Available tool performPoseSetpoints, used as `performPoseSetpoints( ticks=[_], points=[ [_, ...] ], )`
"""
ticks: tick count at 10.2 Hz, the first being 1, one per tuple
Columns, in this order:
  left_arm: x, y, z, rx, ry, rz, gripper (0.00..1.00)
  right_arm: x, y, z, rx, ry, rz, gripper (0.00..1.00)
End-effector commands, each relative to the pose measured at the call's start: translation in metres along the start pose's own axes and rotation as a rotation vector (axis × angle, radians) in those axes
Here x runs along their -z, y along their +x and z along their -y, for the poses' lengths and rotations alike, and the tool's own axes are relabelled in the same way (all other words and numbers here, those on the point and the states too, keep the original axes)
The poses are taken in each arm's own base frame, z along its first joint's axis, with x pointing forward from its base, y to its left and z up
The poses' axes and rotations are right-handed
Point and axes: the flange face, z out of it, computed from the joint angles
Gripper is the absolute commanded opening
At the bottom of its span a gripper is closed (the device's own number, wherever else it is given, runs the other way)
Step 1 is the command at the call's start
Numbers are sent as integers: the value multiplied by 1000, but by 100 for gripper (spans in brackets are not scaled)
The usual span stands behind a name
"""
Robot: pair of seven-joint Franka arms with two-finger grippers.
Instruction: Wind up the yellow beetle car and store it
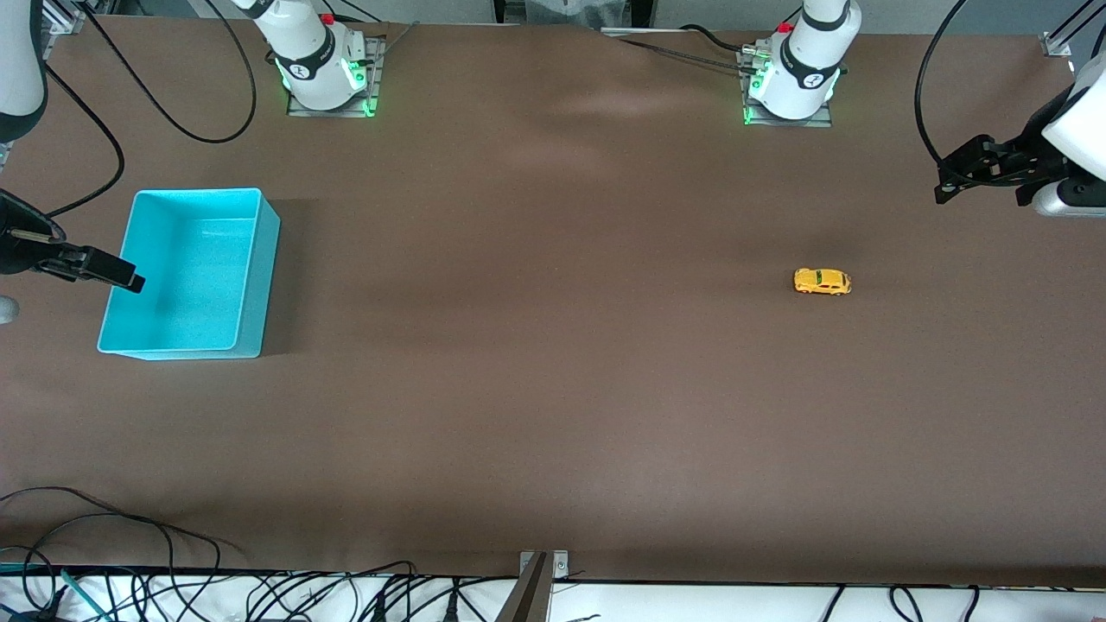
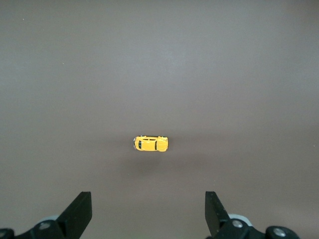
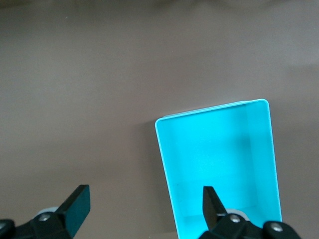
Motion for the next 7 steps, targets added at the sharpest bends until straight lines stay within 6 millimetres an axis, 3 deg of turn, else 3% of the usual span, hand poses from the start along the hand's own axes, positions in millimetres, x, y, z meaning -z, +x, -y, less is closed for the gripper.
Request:
performPoseSetpoints(
  ticks=[1, 7],
  points=[
    [1, -5, -1, 7, -30, 4, 100, 4, 0, 2, -4, 17, 7, 100],
    [1, -5, -1, 6, -30, 4, 100, 0, 0, 2, -11, 16, 15, 100]
  ],
)
